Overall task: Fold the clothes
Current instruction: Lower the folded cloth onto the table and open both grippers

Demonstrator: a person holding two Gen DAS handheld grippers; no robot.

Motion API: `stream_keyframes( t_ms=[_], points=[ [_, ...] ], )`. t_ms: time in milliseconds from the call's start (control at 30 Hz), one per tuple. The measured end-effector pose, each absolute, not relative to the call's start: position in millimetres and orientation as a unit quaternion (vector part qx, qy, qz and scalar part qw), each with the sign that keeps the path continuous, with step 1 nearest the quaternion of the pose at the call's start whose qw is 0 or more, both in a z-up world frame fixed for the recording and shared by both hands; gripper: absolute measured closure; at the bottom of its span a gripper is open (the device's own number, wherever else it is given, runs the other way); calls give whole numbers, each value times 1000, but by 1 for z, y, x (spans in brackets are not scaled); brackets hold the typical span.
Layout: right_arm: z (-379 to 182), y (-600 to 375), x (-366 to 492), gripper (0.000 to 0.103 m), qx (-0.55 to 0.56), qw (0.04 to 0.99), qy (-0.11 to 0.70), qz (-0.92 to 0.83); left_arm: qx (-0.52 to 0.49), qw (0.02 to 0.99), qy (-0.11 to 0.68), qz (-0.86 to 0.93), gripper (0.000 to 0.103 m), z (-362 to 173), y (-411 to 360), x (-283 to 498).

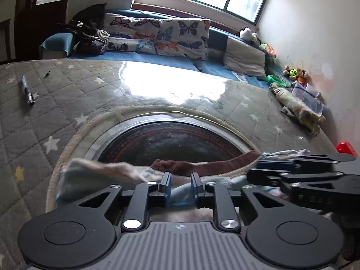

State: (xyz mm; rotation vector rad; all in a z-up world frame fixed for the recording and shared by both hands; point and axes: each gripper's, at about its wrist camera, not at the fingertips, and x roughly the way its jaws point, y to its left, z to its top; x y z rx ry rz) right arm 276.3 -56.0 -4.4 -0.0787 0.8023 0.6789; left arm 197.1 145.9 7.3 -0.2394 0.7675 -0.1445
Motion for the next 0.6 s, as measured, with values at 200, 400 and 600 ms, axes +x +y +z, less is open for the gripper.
stream_keyframes(
  t_ms=[200,400,600],
  points=[
    [-4,-30,279,77,-56,850,384,355,-70,921,371,-98,75,12,142,156],
    [-14,-10,289,77,-36,839,412,353,-41,920,377,-104,75,-2,142,129],
    [-15,-2,294,77,-35,846,399,352,-38,921,373,-109,73,-1,143,125]
  ],
)
